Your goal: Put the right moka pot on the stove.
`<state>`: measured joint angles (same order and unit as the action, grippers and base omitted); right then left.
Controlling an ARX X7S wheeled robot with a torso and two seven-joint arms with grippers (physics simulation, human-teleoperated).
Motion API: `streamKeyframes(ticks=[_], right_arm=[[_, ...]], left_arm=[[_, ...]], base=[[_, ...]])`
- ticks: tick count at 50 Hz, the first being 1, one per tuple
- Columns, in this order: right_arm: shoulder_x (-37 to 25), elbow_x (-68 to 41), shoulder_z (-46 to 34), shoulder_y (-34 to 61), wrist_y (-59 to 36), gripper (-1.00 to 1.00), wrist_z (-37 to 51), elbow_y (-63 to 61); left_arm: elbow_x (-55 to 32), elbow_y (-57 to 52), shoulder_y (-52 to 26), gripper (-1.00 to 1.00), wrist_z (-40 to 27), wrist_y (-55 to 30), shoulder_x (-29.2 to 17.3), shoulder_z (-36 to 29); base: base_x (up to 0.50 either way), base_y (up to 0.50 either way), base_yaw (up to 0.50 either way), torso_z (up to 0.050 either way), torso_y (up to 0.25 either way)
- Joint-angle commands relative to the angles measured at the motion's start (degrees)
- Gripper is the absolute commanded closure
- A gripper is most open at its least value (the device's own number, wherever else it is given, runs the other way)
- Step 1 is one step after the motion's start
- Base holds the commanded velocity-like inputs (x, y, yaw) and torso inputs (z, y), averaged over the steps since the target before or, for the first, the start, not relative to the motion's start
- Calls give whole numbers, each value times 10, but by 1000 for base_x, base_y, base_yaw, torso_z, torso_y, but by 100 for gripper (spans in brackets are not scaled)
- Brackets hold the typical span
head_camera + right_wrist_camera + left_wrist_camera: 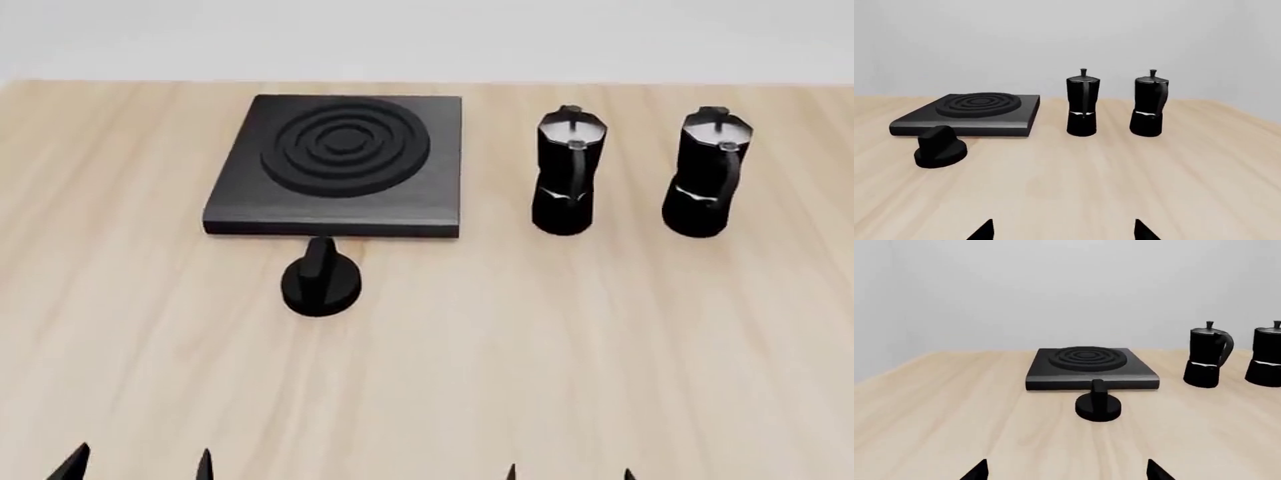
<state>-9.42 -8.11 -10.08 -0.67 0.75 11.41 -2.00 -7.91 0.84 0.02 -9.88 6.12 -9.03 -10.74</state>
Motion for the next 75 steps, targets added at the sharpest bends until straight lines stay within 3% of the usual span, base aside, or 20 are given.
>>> streamKeyframes(ticks=[1,75], right_arm=[[-6,-10,-3,-6,-12,-100,4,-23],[-23,-37,-19,2,1,-100,21,-5]], left_arm=[[4,-4,0,-100,-10,-1,-3,-5],[-15,8,-9,-100,-29,7,-21,-29]], base=[[211,74,0,0,0],[217,43,0,0,0]])
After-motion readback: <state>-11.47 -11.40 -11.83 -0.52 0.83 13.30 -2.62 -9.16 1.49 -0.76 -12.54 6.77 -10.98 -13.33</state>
